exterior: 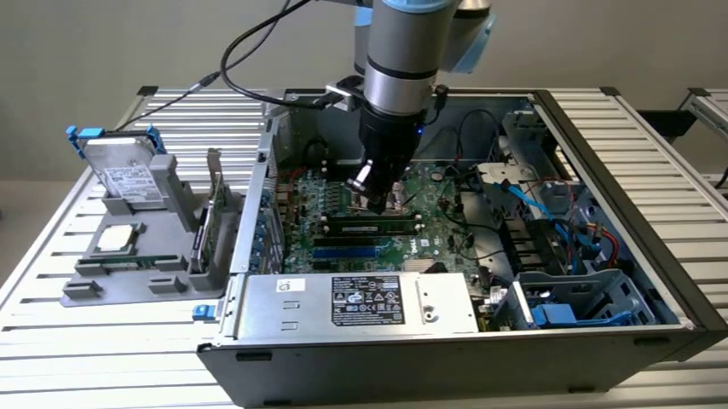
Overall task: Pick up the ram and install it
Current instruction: 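Press down the ram until it locks into place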
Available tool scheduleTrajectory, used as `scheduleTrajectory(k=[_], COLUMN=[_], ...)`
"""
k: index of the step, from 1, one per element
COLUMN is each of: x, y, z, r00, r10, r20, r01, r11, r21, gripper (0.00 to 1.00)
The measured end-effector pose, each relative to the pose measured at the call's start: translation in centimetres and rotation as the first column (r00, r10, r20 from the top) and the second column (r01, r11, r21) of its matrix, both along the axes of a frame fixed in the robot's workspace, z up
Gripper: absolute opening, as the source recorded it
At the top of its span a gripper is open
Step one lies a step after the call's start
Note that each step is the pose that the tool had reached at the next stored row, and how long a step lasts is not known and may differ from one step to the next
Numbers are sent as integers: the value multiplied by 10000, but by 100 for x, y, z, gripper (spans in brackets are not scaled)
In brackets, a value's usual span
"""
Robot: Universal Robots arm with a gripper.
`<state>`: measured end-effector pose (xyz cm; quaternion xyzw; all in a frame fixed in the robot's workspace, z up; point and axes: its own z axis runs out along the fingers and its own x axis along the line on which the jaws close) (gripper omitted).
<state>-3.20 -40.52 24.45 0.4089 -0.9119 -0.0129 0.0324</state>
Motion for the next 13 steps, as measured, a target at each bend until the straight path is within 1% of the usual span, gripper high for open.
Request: scheduleTrajectory(k=[3, 6, 9, 11, 13], x=[0, 0, 0, 0, 0], y=[0, 0, 0, 0, 0], z=[-5, -10, -16, -19, -23], r00=[9988, 9950, 9886, 9831, 9763], r10=[-492, -995, -1506, -1833, -2166], r20=[4, 10, 14, 18, 21], r01=[492, 995, 1506, 1833, 2166], r11=[9988, 9950, 9886, 9831, 9763], r21=[-1, 0, 0, 1, 2], gripper=[10, 10, 10, 10, 10])
